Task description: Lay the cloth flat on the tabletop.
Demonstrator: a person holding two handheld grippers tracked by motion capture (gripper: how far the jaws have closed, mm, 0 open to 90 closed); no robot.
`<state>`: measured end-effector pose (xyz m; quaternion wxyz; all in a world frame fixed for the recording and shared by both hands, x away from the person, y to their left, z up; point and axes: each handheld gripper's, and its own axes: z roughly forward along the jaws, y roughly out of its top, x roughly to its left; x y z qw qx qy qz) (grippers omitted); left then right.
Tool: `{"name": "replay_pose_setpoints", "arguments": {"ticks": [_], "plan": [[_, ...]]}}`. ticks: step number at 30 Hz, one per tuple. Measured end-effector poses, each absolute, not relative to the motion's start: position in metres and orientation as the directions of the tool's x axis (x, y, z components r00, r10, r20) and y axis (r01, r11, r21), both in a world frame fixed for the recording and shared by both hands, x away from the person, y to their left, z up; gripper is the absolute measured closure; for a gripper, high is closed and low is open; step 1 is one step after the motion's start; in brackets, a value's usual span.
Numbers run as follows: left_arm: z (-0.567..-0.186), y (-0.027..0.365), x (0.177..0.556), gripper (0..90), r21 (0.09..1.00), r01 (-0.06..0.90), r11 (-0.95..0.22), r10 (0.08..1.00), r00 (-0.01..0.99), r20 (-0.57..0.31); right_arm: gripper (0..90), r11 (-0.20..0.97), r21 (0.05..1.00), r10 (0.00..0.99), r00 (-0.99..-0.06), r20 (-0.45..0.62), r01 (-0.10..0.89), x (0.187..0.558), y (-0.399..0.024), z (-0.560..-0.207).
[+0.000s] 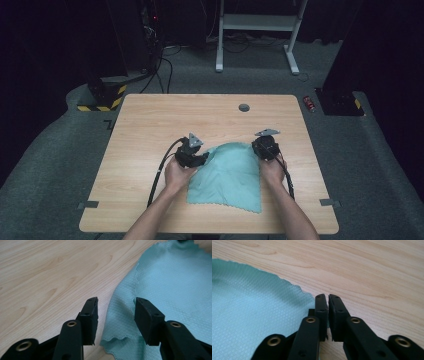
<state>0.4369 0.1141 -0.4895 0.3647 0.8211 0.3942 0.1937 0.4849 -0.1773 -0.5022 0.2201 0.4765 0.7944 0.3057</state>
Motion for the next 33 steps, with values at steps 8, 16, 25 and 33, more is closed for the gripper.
{"name": "replay_pose_setpoints", "arguments": {"ticks": [8,16,25,33], "plan": [[-0.485,0.123,0.428,48.2,0.779,0.485,-0.398,0.779,0.626,0.009,75.6,0.341,0.739,0.888,-0.457,-0.05,0.582,0.469,-0.185,-0.494],[-0.494,0.113,0.418,48.0,0.741,0.474,-0.476,0.739,0.672,0.045,74.4,0.387,0.743,0.841,-0.54,-0.041,0.546,0.437,-0.177,-0.501],[-0.505,0.1,0.435,60.5,0.705,0.544,-0.455,0.79,0.612,0.038,70.4,0.413,0.712,0.82,-0.573,-0.018,0.569,0.426,-0.171,-0.514],[-0.511,0.098,0.447,87.0,0.699,0.569,-0.433,0.81,0.586,0.025,68.3,0.424,0.707,0.813,-0.582,-0.022,0.565,0.423,-0.17,-0.517]]}}
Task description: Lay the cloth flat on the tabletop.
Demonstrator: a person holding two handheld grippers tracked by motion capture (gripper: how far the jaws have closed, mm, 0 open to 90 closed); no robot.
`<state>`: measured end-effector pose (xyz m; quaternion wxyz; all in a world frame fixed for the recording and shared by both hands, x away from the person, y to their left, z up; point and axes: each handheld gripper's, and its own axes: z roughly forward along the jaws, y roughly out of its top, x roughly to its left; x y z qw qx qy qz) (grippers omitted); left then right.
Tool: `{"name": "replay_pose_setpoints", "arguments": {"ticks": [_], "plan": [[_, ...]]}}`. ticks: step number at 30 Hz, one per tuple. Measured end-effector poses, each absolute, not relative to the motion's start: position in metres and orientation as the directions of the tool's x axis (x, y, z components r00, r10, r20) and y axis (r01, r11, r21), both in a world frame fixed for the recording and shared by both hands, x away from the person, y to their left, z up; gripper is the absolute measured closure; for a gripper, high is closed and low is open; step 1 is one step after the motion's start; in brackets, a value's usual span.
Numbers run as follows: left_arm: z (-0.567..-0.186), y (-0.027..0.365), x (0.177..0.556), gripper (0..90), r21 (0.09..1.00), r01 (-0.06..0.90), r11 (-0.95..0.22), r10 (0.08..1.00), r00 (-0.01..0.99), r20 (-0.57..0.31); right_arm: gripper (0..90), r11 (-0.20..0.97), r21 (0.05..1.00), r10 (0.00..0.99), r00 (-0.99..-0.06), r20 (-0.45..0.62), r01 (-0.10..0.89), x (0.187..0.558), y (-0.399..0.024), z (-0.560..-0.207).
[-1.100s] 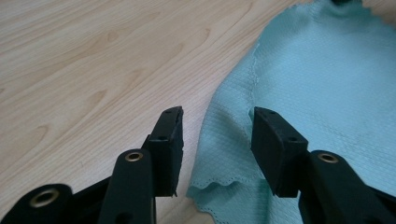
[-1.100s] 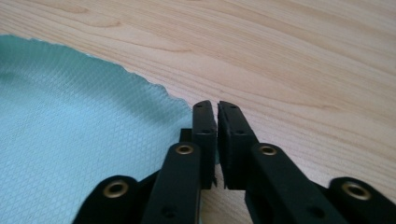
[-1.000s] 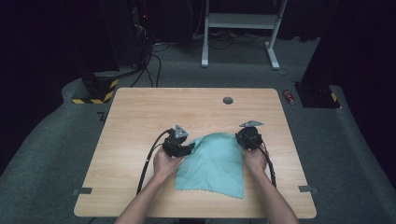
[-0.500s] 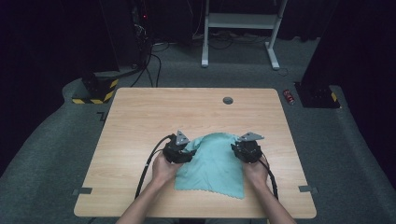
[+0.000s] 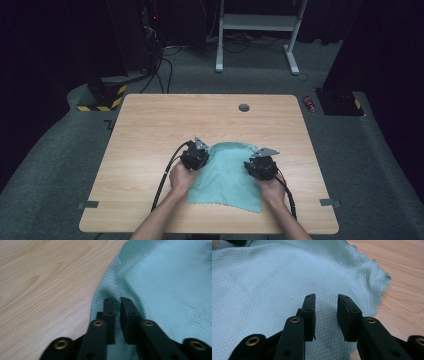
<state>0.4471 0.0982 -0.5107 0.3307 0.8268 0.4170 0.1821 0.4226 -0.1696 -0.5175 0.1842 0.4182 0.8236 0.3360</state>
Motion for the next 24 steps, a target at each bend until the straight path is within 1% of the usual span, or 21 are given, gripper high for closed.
{"name": "replay_pose_setpoints", "arguments": {"ticks": [2,4,6,11,14,17,20,24], "plan": [[-0.507,0.101,0.453,88.9,0.696,0.581,-0.423,0.816,0.578,0.014,68.5,0.428,0.708,0.811,-0.584,-0.027,0.562,0.422,-0.169,-0.518],[-0.502,0.104,0.457,89.1,0.712,0.579,-0.398,0.825,0.565,0.003,68.5,0.426,0.708,0.812,-0.584,-0.024,0.564,0.422,-0.169,-0.518],[-0.498,0.108,0.465,89.3,0.705,0.597,-0.382,0.833,0.553,-0.018,68.5,0.431,0.708,0.808,-0.589,-0.027,0.559,0.423,-0.17,-0.518],[-0.499,0.116,0.48,88.0,0.692,0.623,-0.366,0.857,0.516,-0.011,68.5,0.428,0.705,0.809,-0.587,-0.021,0.566,0.423,-0.169,-0.517],[-0.501,0.123,0.483,76.9,0.691,0.641,-0.333,0.877,0.481,-0.023,68.5,0.435,0.704,0.804,-0.595,-0.023,0.561,0.424,-0.17,-0.517],[-0.501,0.132,0.477,66.3,0.709,0.631,-0.314,0.881,0.471,-0.029,70.2,0.418,0.713,0.808,-0.589,-0.009,0.563,0.425,-0.173,-0.515],[-0.499,0.139,0.47,59.5,0.724,0.614,-0.313,0.877,0.48,-0.029,72.9,0.39,0.729,0.823,-0.567,-0.002,0.563,0.429,-0.181,-0.51],[-0.494,0.14,0.46,53.2,0.754,0.571,-0.325,0.852,0.523,-0.029,76.7,0.357,0.737,0.849,-0.528,0.001,0.575,0.437,-0.192,-0.502]]}}
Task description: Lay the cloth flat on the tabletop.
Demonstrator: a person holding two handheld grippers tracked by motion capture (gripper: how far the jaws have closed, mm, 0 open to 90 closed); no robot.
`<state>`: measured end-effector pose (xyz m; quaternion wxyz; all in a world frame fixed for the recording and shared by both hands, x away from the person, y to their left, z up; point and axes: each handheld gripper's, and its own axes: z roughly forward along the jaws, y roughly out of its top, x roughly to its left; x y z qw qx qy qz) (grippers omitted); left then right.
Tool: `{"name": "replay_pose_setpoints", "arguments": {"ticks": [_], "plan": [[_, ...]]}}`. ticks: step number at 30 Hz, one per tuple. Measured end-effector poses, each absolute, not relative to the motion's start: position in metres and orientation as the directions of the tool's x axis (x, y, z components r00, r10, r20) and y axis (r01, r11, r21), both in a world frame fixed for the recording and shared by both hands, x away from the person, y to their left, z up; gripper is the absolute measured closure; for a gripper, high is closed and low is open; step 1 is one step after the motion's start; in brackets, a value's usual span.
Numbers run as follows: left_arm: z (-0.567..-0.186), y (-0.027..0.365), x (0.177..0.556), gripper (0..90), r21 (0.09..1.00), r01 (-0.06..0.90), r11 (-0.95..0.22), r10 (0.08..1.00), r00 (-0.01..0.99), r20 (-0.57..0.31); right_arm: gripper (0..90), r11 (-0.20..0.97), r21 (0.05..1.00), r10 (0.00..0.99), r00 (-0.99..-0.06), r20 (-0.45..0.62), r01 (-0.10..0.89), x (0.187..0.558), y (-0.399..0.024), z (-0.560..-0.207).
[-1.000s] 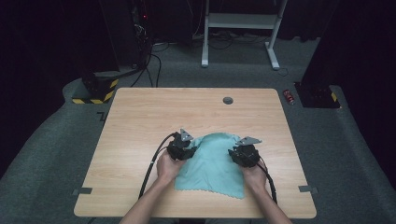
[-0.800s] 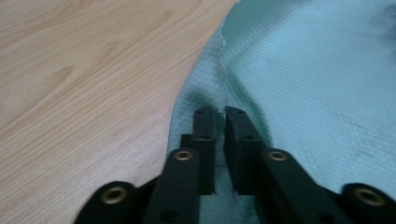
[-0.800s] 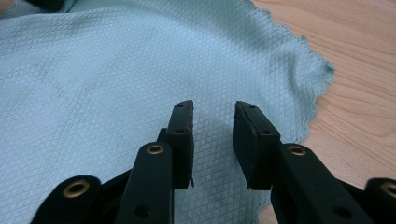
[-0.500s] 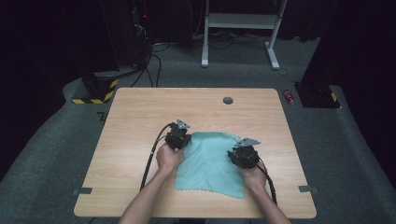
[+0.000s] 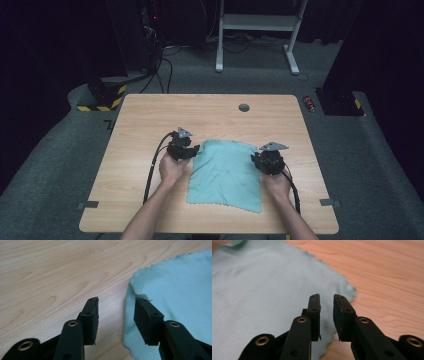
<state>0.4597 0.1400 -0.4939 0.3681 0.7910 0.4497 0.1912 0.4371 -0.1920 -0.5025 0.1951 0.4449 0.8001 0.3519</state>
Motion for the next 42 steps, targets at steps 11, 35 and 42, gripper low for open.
{"name": "replay_pose_setpoints", "arguments": {"ticks": [11,35,42], "plan": [[-0.506,0.114,0.466,47.9,0.729,0.586,-0.354,0.838,0.545,-0.031,76.1,0.292,0.72,0.897,-0.442,0.023,0.63,0.464,-0.196,-0.503],[-0.503,0.135,0.49,90.0,0.682,0.635,-0.363,0.877,0.479,0.021,90.0,0.387,0.652,0.883,-0.466,-0.058,0.652,0.493,-0.174,-0.51],[-0.504,0.145,0.502,90.0,0.667,0.645,-0.374,0.885,0.464,0.048,90.0,0.403,0.658,0.877,-0.473,-0.08,0.636,0.505,-0.161,-0.505]]}}
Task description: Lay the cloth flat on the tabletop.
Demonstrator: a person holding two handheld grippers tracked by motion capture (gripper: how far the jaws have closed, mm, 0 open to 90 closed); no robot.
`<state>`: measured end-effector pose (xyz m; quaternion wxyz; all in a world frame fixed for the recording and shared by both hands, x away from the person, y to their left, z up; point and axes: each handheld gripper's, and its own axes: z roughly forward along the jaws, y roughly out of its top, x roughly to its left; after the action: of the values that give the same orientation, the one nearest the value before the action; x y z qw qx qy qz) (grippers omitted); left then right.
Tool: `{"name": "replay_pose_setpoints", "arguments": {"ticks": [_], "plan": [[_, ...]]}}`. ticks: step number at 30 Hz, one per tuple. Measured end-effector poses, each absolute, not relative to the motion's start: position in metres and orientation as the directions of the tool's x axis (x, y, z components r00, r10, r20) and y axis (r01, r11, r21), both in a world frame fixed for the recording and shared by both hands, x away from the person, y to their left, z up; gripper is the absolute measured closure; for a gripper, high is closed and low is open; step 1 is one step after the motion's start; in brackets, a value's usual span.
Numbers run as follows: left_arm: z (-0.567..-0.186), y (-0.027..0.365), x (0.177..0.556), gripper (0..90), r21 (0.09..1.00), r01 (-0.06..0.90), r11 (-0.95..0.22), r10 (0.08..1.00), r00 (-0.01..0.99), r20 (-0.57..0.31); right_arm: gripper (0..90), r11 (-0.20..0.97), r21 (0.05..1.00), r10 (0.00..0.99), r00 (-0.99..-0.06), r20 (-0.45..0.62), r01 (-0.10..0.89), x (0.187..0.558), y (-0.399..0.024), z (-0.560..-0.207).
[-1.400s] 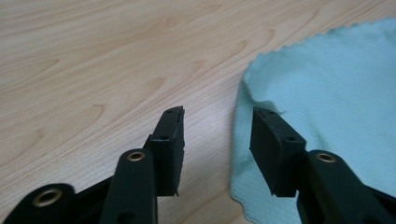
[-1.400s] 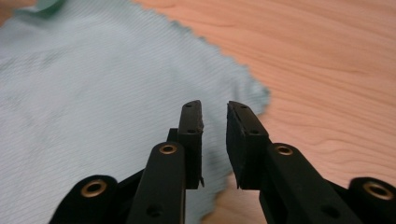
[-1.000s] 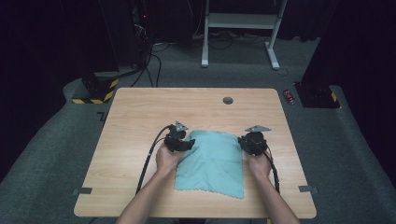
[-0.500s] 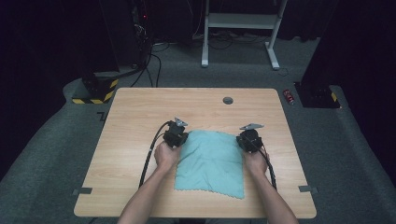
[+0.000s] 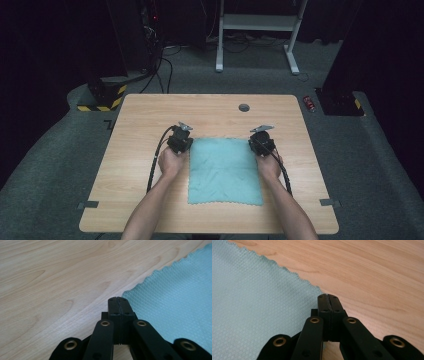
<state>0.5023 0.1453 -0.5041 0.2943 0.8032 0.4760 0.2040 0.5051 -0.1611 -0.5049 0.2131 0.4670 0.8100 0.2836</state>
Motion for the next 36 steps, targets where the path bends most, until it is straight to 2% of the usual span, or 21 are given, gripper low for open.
{"name": "replay_pose_setpoints", "arguments": {"ticks": [6,7,8,10,13,17,19,24,32,36], "plan": [[-0.504,0.145,0.513,89.3,0.666,0.654,-0.359,0.892,0.451,0.037,89.3,0.413,0.653,0.878,-0.468,-0.099,0.635,0.511,-0.158,-0.511],[-0.504,0.145,0.513,79.3,0.671,0.654,-0.349,0.896,0.442,0.035,85.3,0.398,0.654,0.882,-0.464,-0.081,0.644,0.511,-0.159,-0.511],[-0.505,0.146,0.511,79.3,0.675,0.655,-0.34,0.898,0.439,0.027,85.3,0.398,0.654,0.882,-0.464,-0.081,0.644,0.511,-0.159,-0.511],[-0.503,0.147,0.505,72.1,0.69,0.645,-0.327,0.899,0.437,0.018,78.0,0.386,0.662,0.883,-0.464,-0.064,0.643,0.51,-0.161,-0.509],[-0.499,0.15,0.492,61.5,0.709,0.633,-0.31,0.906,0.422,0.019,73.4,0.364,0.681,0.884,-0.467,-0.037,0.636,0.504,-0.163,-0.502],[-0.491,0.154,0.476,53.7,0.731,0.606,-0.314,0.9,0.436,0.025,71.7,0.368,0.715,0.866,-0.499,-0.031,0.594,0.489,-0.164,-0.493],[-0.486,0.154,0.469,52.1,0.732,0.594,-0.334,0.892,0.45,0.042,71.4,0.389,0.712,0.854,-0.518,-0.041,0.584,0.481,-0.163,-0.493],[-0.48,0.155,0.451,50.2,0.745,0.578,-0.334,0.872,0.489,0.012,71.2,0.394,0.719,0.835,-0.55,-0.02,0.572,0.462,-0.164,-0.496],[-0.496,0.145,0.435,48.1,0.717,0.589,-0.373,0.839,0.545,-0.011,68.8,0.42,0.714,0.808,-0.59,-0.012,0.56,0.441,-0.164,-0.505],[-0.506,0.146,0.434,48.3,0.687,0.605,-0.402,0.851,0.523,0.037,65.2,0.433,0.701,0.8,-0.6,-0.01,0.566,0.437,-0.165,-0.51]]}}
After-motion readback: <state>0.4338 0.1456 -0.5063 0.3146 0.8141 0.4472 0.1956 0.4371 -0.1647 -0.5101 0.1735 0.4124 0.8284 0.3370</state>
